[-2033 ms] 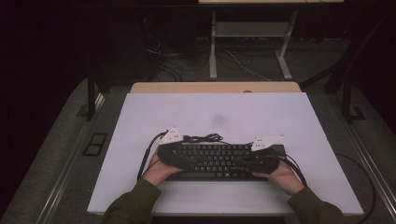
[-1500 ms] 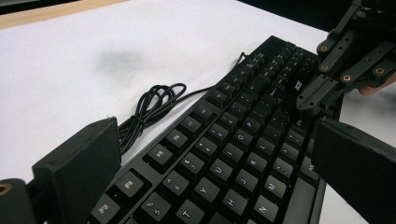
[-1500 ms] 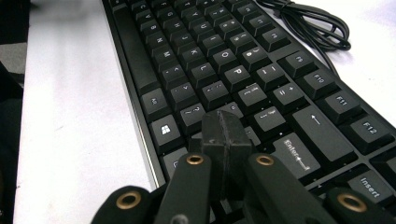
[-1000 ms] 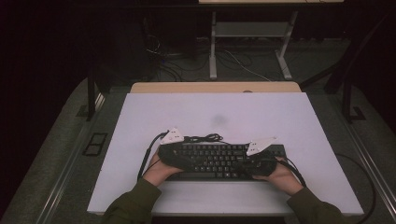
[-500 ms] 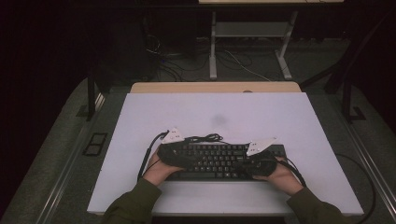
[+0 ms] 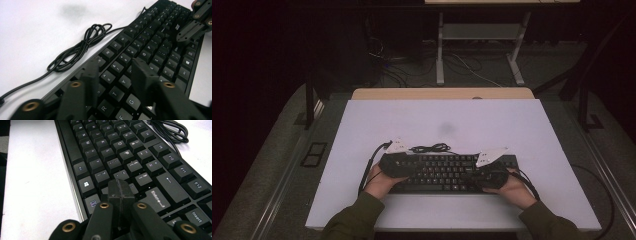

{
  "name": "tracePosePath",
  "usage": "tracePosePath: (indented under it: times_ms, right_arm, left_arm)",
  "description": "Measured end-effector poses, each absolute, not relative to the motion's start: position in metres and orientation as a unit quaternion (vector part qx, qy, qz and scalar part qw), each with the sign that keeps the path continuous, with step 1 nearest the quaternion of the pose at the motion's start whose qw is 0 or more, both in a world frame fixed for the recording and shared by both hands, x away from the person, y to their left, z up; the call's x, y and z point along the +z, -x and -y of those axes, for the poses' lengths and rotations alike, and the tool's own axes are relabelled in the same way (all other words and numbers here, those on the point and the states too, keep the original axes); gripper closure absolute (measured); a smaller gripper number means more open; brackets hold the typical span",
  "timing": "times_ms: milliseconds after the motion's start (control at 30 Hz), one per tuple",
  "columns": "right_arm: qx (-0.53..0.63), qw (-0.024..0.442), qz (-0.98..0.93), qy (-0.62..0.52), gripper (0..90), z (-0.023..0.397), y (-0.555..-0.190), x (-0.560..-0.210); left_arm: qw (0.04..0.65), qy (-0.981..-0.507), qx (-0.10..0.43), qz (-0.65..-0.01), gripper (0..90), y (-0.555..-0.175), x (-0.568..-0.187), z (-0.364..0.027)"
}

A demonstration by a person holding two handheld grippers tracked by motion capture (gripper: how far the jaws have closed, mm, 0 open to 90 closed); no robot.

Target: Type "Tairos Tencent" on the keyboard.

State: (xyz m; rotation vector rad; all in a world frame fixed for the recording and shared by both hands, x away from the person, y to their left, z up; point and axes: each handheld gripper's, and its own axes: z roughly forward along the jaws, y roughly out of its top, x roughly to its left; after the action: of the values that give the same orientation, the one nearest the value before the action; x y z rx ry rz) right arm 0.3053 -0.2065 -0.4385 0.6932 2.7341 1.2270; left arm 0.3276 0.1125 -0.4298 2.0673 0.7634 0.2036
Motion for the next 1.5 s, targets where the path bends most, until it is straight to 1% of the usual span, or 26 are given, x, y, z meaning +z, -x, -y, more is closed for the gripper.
tracePosePath:
  times_ms: [233, 433, 1200, 1233, 1500]
  right_arm:
    - [0.399, 0.033, -0.888, -0.225, 89.7, 0.2065, -0.3053, -0.4386]
    - [0.398, 0.032, -0.888, -0.226, 89.8, 0.2066, -0.3054, -0.4385]
    - [0.398, 0.032, -0.889, -0.226, 89.8, 0.2064, -0.3054, -0.4384]
    - [0.398, 0.032, -0.889, -0.226, 89.7, 0.2064, -0.3053, -0.4384]
    - [0.397, 0.033, -0.889, -0.226, 89.8, 0.2062, -0.3051, -0.4383]
  left_arm:
    - [0.435, -0.844, 0.066, -0.306, 78.9, -0.3282, -0.4320, -0.1118]
    - [0.430, -0.848, 0.055, -0.304, 88.2, -0.3280, -0.4326, -0.1113]
    - [0.418, -0.854, 0.044, -0.306, 88.8, -0.3296, -0.4357, -0.1101]
    - [0.408, -0.862, 0.046, -0.296, 88.8, -0.3307, -0.4359, -0.1109]
    - [0.408, -0.862, 0.048, -0.296, 88.8, -0.3305, -0.4360, -0.1104]
